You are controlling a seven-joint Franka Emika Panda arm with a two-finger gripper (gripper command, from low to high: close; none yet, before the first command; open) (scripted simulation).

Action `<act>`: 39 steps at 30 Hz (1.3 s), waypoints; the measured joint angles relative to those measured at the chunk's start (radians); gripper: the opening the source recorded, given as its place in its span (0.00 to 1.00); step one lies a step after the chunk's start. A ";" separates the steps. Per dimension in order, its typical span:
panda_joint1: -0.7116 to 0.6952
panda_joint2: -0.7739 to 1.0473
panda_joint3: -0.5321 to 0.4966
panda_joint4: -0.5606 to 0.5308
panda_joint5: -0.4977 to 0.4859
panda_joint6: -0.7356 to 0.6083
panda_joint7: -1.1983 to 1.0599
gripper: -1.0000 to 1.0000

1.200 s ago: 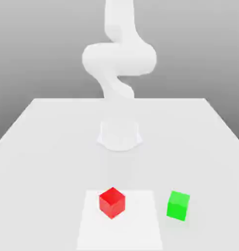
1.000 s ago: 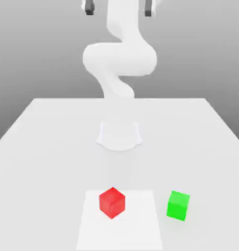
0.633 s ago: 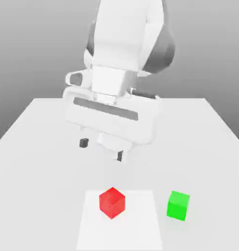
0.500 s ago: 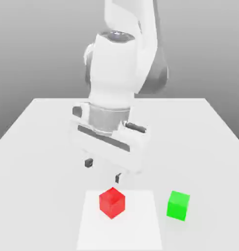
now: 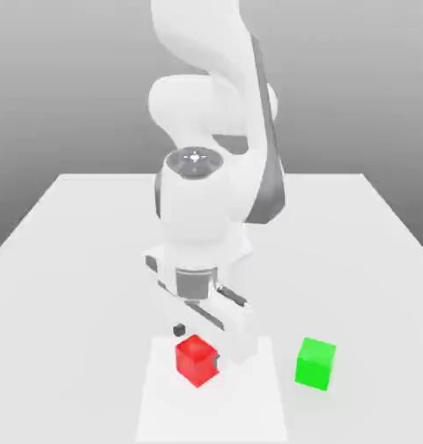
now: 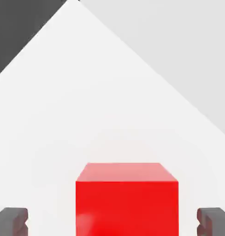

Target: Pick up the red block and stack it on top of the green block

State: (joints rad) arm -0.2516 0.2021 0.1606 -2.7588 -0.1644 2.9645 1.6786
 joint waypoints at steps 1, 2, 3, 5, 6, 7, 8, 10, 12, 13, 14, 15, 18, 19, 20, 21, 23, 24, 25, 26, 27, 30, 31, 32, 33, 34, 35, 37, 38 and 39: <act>0.014 0.020 -0.018 0.001 -0.017 0.016 0.012 0.50; 0.028 0.039 -0.036 0.002 -0.032 0.031 0.022 0.00; 0.028 0.039 -0.036 0.002 -0.032 0.031 0.022 0.00; 0.028 0.039 -0.036 0.002 -0.032 0.032 0.022 0.00; 0.028 0.039 -0.036 0.002 -0.032 0.033 0.023 0.00; 0.028 0.039 -0.036 0.002 -0.033 0.033 0.023 0.00; 0.035 0.048 -0.045 0.003 -0.040 0.041 0.028 0.00; 0.024 0.030 -0.030 0.002 -0.025 0.026 0.018 0.00; 0.007 -0.004 -0.004 0.000 0.007 -0.001 -0.004 0.00; -0.002 -0.022 0.008 -0.002 0.023 -0.016 -0.015 0.00; -0.008 -0.041 0.019 -0.004 0.042 -0.031 -0.029 0.00; -0.016 -0.060 0.030 -0.006 0.057 -0.046 -0.039 0.00; -0.025 -0.113 0.051 -0.013 0.105 -0.090 -0.074 0.00; -0.026 -0.129 0.055 -0.017 0.118 -0.104 -0.085 0.00; -0.025 -0.145 0.058 -0.020 0.130 -0.118 -0.094 0.00; -0.025 -0.161 0.061 -0.024 0.140 -0.130 -0.102 0.00; -0.023 -0.189 0.063 -0.033 0.156 -0.155 -0.115 0.00; -0.029 -0.202 0.073 -0.032 0.163 -0.169 -0.110 0.00; -0.042 -0.214 0.097 -0.025 0.167 -0.188 -0.090 0.00; -0.026 -0.224 0.130 -0.017 0.174 -0.204 -0.069 0.00; 0.035 -0.233 0.162 -0.010 0.182 -0.220 -0.047 0.00; 0.202 -0.258 0.248 0.031 0.211 -0.284 0.046 0.00; 0.229 -0.261 0.264 0.041 0.215 -0.298 0.072 0.00; 0.235 -0.258 0.269 0.048 0.211 -0.301 0.090 0.00; 0.235 -0.252 0.270 0.053 0.203 -0.299 0.103 0.00; 0.232 -0.244 0.269 0.056 0.193 -0.294 0.114 0.00; 0.229 -0.234 0.271 0.059 0.183 -0.287 0.123 0.00; 0.227 -0.212 0.266 0.063 0.157 -0.268 0.143 0.00; 0.225 -0.199 0.267 0.065 0.142 -0.258 0.154 0.00; 0.225 -0.186 0.265 0.066 0.128 -0.247 0.165 0.00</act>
State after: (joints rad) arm -0.0264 0.0164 0.4252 -2.6926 -0.0366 2.7178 1.8434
